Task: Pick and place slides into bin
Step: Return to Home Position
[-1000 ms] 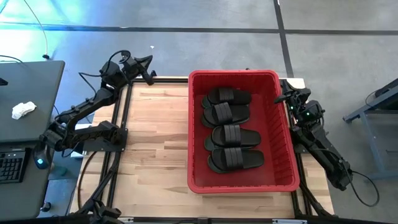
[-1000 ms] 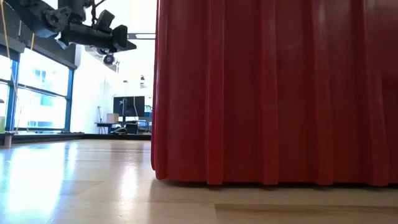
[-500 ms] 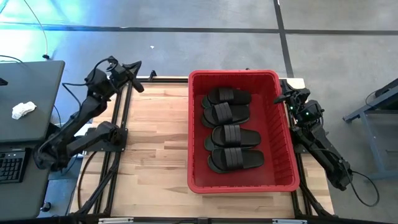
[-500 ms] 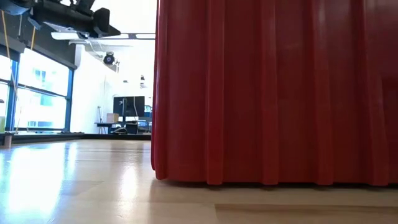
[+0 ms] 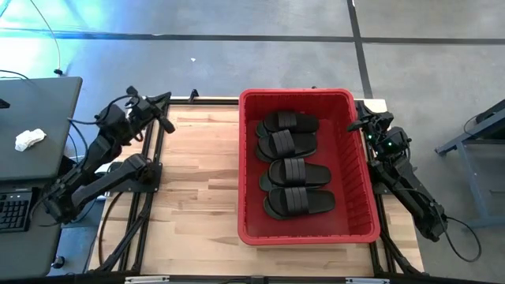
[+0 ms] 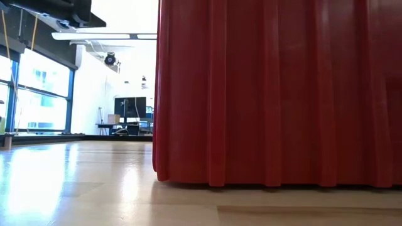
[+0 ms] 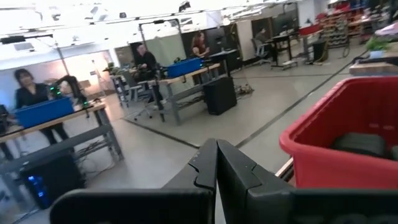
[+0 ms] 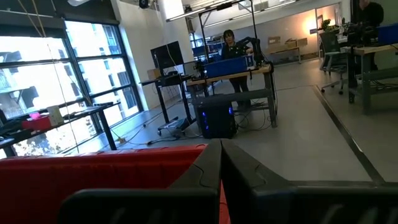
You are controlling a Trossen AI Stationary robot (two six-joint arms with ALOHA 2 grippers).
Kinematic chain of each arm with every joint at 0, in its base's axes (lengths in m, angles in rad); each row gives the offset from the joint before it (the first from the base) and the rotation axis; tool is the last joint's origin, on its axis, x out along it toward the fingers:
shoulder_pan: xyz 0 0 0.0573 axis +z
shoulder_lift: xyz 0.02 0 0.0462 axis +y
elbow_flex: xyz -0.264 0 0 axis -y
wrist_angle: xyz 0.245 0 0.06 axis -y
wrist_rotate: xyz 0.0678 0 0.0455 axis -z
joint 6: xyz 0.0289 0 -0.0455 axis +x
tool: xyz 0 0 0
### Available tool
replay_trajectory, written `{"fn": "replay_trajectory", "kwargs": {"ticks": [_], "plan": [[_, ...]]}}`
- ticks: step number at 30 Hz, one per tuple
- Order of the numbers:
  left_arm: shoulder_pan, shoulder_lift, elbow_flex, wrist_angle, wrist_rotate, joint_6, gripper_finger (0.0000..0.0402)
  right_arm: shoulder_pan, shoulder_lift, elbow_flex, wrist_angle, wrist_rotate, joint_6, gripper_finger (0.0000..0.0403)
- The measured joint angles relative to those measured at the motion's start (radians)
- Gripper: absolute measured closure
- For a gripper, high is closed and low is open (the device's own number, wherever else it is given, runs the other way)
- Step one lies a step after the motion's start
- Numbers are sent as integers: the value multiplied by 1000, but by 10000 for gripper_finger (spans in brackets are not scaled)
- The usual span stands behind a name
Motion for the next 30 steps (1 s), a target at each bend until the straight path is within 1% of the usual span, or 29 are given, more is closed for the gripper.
{"fn": "replay_trajectory", "kwargs": {"ticks": [4, 9, 15, 19, 24, 30], "plan": [[-52, -69, 0, -100, -84, 8, 401, 0, 0, 0, 0, 0, 0, 403], [-99, -125, 0, -205, -140, 8, 401, 0, 0, 0, 0, 0, 3, 403], [-137, -140, 0, -268, -181, 5, 401, 0, 0, 0, -3, 0, 3, 403], [-142, -140, 0, -321, -214, 3, 401, 0, 0, 0, -43, 0, 3, 403], [-142, -159, -26, -329, -204, -17, 401, 0, 0, 4, -78, 1, 5, 403], [-142, -247, -73, -302, -204, -26, 401, 0, 0, 3, -67, 0, 4, 403]]}}
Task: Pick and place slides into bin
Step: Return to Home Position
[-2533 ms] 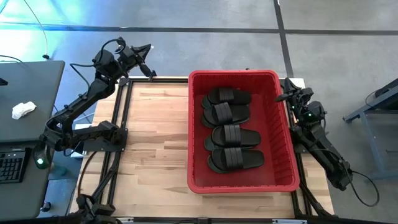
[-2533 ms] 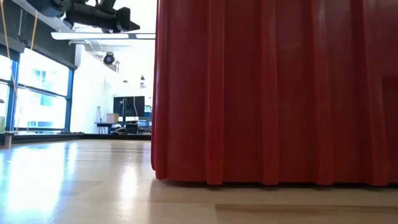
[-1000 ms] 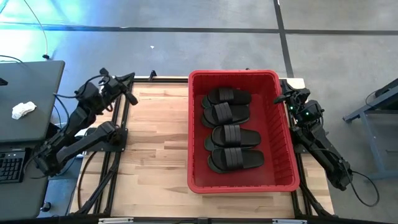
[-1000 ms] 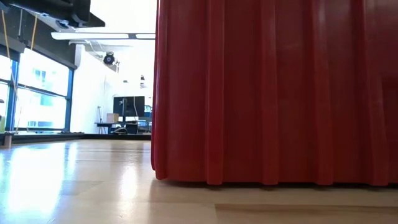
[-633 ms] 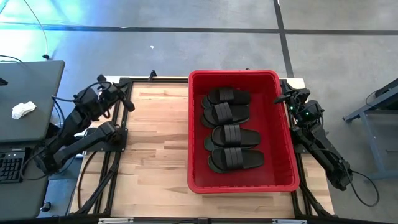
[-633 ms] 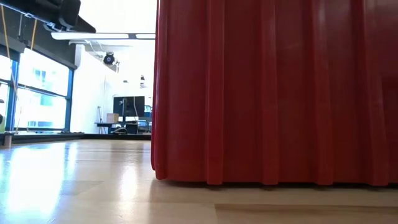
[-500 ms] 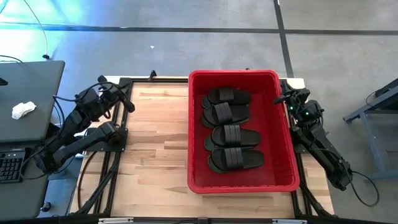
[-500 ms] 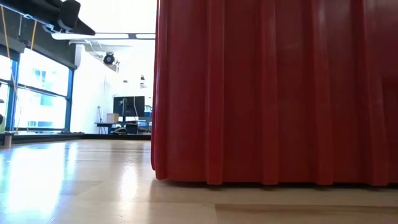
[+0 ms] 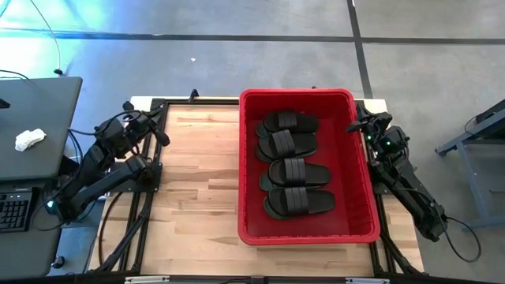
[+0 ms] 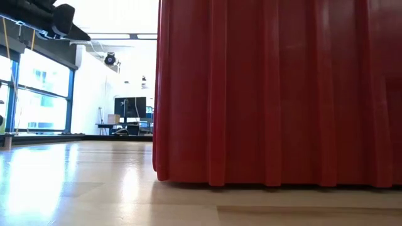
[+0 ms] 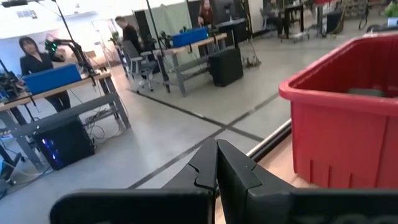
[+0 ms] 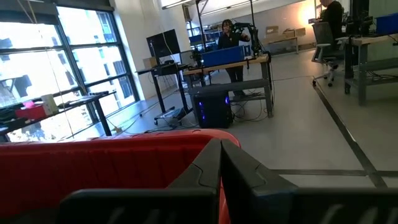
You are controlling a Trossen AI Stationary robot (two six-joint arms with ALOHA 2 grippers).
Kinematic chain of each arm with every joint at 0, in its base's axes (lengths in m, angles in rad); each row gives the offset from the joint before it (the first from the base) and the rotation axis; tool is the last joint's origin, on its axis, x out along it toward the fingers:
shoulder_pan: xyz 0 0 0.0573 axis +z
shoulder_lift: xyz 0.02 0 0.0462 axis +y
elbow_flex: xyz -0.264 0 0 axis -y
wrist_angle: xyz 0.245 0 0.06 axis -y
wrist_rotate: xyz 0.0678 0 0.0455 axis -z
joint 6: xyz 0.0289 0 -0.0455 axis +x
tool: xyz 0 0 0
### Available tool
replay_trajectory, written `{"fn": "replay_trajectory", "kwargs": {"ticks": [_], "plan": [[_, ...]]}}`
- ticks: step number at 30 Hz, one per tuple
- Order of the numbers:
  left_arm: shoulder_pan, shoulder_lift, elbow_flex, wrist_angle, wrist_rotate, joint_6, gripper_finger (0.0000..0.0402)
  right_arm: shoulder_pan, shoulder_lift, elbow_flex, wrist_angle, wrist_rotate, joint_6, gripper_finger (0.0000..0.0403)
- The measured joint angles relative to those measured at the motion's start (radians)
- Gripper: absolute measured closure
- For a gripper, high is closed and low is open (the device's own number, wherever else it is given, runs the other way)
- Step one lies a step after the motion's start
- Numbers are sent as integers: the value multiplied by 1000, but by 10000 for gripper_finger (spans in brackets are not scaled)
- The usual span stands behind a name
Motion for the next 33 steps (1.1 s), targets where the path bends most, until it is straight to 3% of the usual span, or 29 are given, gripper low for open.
{"fn": "replay_trajectory", "kwargs": {"ticks": [9, 13, 20, 24, 33], "plan": [[0, -134, -50, -10, 3, -5, 401, 0, 0, -1, 1, 0, 0, 403], [1, -135, -81, 12, -6, -7, 401, 0, 0, -1, 1, 0, 0, 403], [2, -134, -234, 350, 90, -12, 401, 0, 0, -2, 1, 0, -1, 403], [2, -134, -320, 469, 92, -23, 402, 0, 0, -2, 2, 0, -6, 403], [2, -133, -376, 435, 95, -23, 402, 0, 0, -2, 2, 0, -8, 403]]}}
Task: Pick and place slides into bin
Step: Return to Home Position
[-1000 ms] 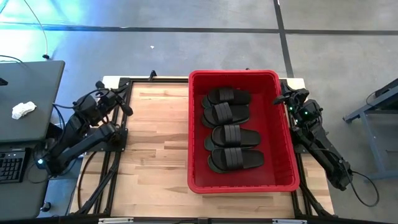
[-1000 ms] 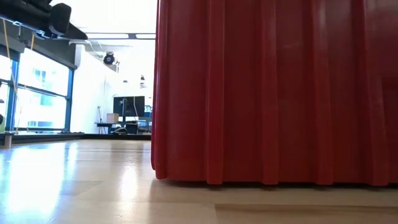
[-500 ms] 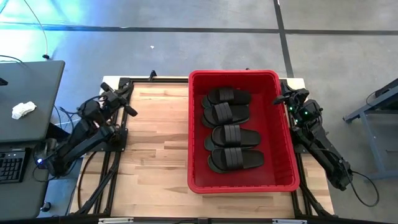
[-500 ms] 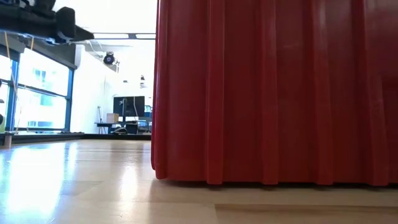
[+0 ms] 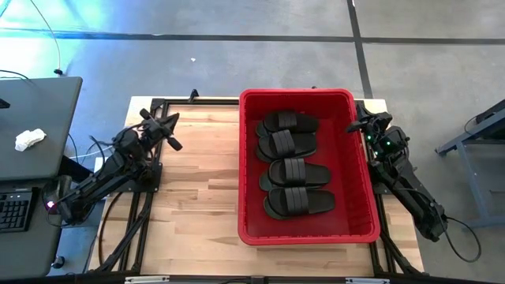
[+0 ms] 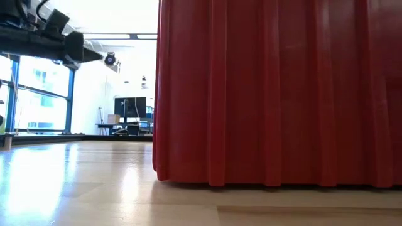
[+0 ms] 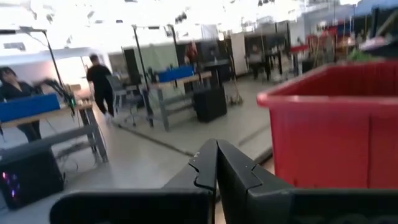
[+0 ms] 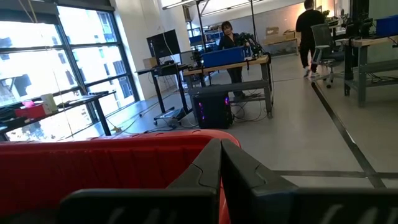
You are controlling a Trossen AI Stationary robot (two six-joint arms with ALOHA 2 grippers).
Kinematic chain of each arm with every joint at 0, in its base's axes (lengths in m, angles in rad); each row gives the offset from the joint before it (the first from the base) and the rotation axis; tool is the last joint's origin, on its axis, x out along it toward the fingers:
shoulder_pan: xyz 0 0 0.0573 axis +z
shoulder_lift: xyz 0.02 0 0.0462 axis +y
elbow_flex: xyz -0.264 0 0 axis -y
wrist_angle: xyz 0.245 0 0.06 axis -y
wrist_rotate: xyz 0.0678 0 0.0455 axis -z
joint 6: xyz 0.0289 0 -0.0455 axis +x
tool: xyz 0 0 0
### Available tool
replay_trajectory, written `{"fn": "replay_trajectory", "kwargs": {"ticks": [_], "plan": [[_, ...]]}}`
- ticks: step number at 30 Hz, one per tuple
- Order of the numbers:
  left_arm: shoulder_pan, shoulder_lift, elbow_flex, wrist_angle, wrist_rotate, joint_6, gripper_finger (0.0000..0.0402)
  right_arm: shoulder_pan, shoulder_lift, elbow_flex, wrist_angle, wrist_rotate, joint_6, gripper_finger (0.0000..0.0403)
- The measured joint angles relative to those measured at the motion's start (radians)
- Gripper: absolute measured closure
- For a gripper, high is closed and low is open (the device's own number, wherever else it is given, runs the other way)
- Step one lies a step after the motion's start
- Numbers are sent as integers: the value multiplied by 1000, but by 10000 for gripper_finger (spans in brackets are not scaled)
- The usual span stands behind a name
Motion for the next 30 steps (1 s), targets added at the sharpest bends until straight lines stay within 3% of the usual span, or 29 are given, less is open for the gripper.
{"fn": "replay_trajectory", "kwargs": {"ticks": [11, 30], "plan": [[0, 0, 0, -169, 1, -1, 401, 0, 0, 0, 0, 0, 0, 403], [0, 0, 0, -216, 1, 0, 399, 0, 0, -1, 0, 0, 0, 403]]}}
